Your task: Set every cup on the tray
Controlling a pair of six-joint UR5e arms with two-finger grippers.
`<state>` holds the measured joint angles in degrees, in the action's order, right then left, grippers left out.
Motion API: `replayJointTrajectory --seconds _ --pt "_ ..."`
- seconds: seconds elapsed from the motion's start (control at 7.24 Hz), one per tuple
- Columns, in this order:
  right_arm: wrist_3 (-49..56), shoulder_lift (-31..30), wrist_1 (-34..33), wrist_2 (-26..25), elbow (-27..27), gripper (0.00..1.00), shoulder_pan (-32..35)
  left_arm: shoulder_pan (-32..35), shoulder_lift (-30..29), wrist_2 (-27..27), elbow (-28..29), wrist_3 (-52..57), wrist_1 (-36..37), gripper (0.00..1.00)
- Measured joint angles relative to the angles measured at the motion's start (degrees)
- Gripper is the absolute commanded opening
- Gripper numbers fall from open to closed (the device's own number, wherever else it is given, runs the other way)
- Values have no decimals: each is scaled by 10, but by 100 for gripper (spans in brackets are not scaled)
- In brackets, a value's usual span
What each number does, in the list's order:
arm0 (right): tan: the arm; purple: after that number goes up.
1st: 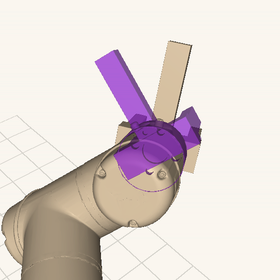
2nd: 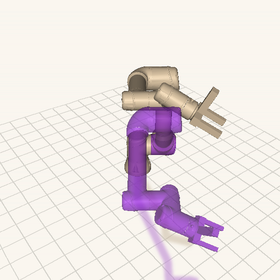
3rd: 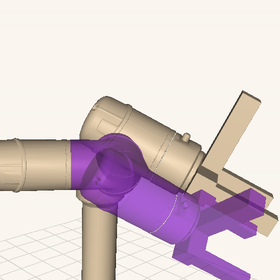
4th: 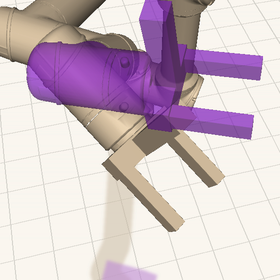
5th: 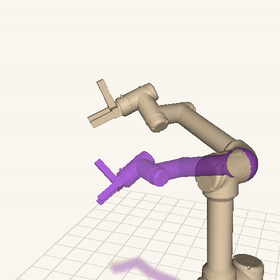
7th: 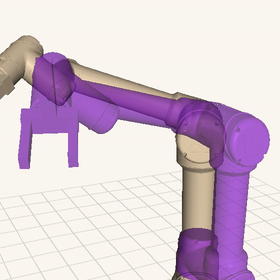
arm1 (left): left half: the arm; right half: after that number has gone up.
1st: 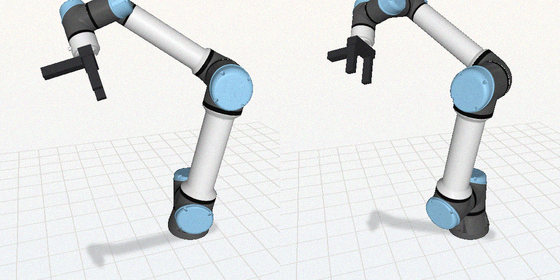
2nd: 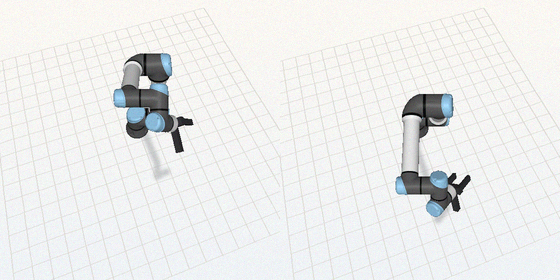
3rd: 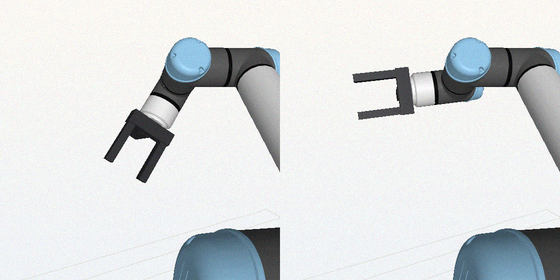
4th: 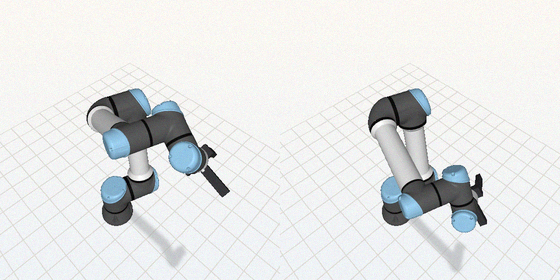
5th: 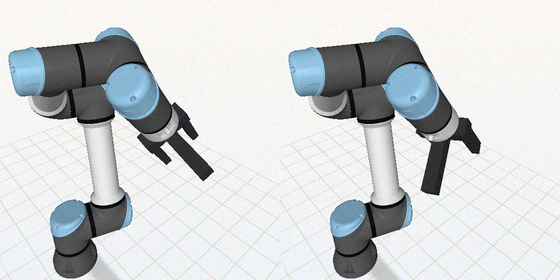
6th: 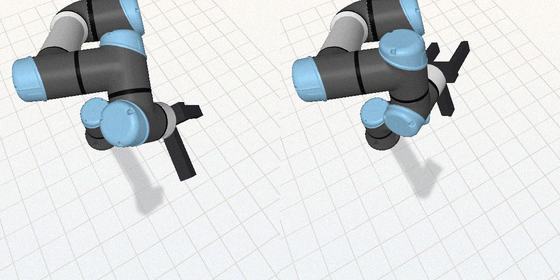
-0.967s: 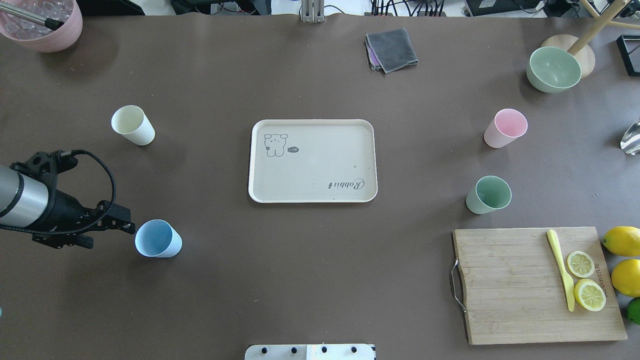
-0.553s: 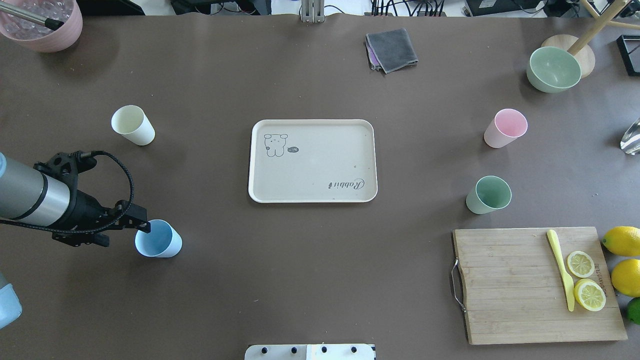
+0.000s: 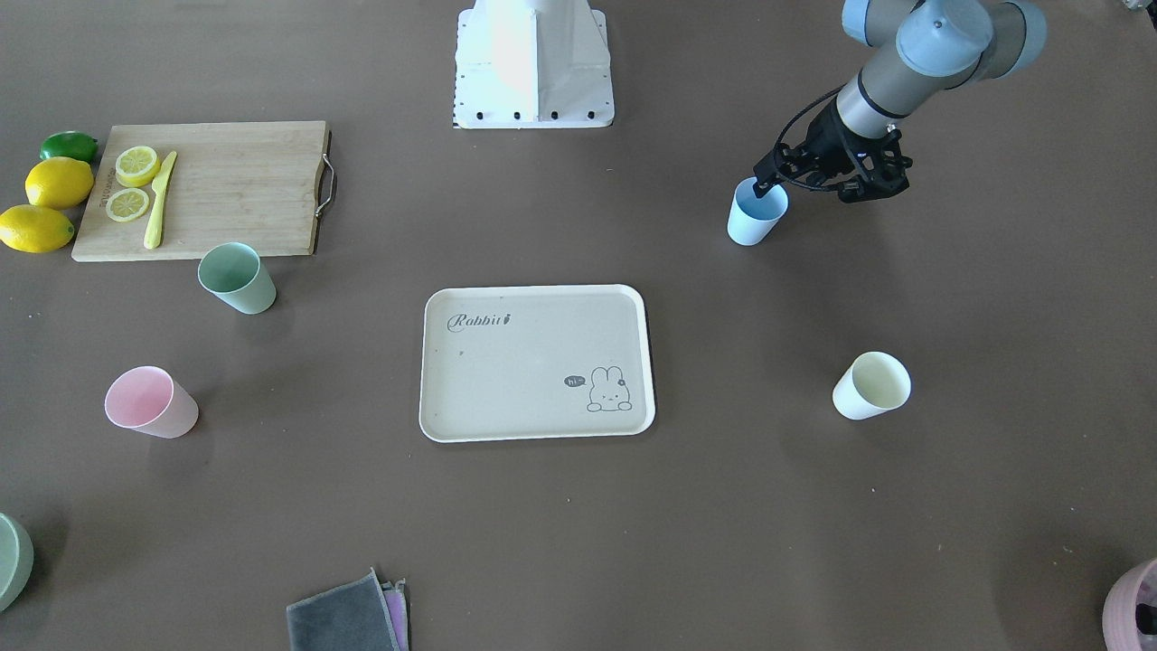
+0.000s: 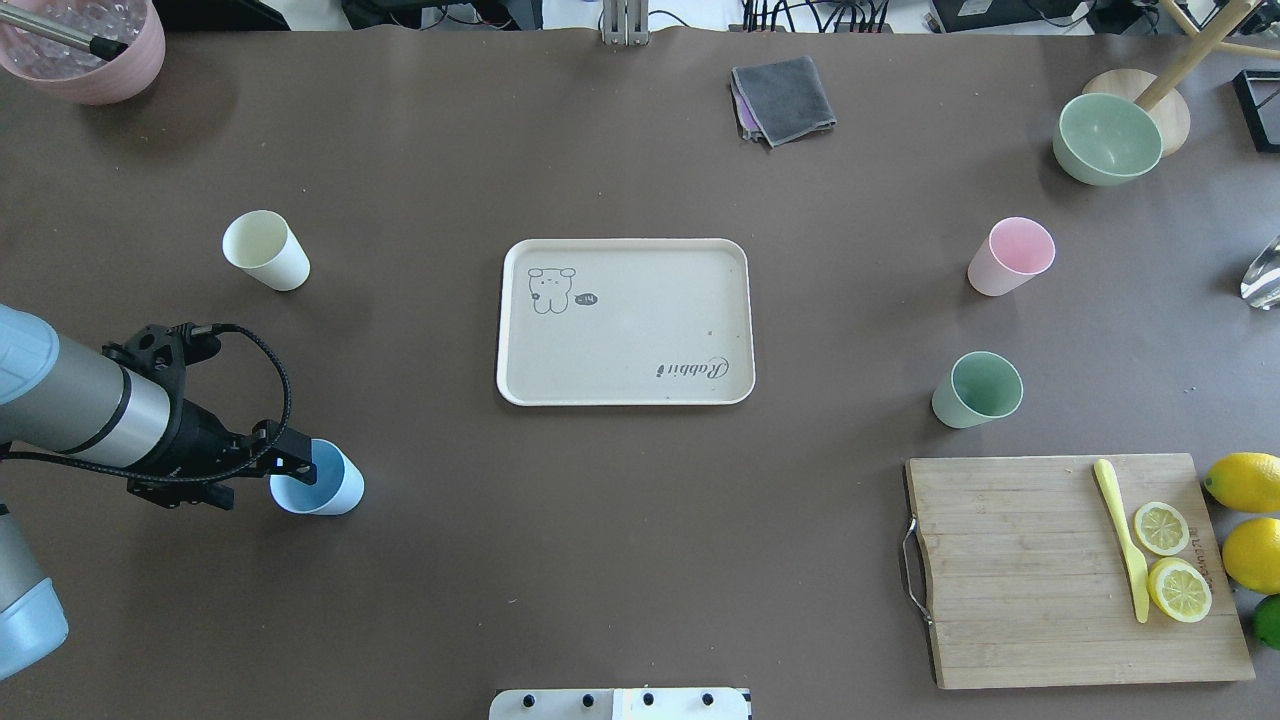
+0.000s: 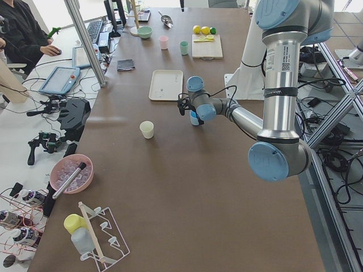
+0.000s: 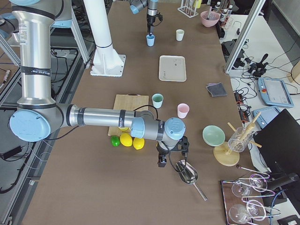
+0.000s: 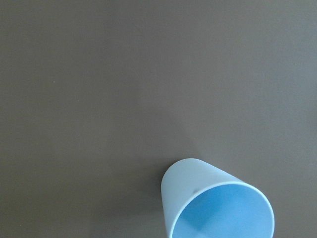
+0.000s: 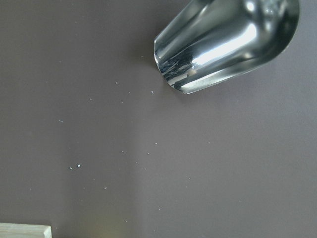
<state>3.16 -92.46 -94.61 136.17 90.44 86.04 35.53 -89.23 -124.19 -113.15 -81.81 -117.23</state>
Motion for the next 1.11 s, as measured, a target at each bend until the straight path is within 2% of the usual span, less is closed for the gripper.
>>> replayJointTrajectory --seconds 0.14,0.28,0.41,0.55,1.11 --pt "0 0 0 0 0 100 0 -2 -5 0 9 1 -1 93" --pt "0 0 0 0 0 100 -1 -3 -7 0 16 1 -1 67" --pt "0 0 0 0 0 100 -2 -4 -8 0 21 2 -2 29" --pt "0 0 0 1 0 100 -2 -4 -9 -1 24 2 -2 0" --pt "0 1 0 2 0 100 -4 -1 -25 -17 21 1 -2 0"
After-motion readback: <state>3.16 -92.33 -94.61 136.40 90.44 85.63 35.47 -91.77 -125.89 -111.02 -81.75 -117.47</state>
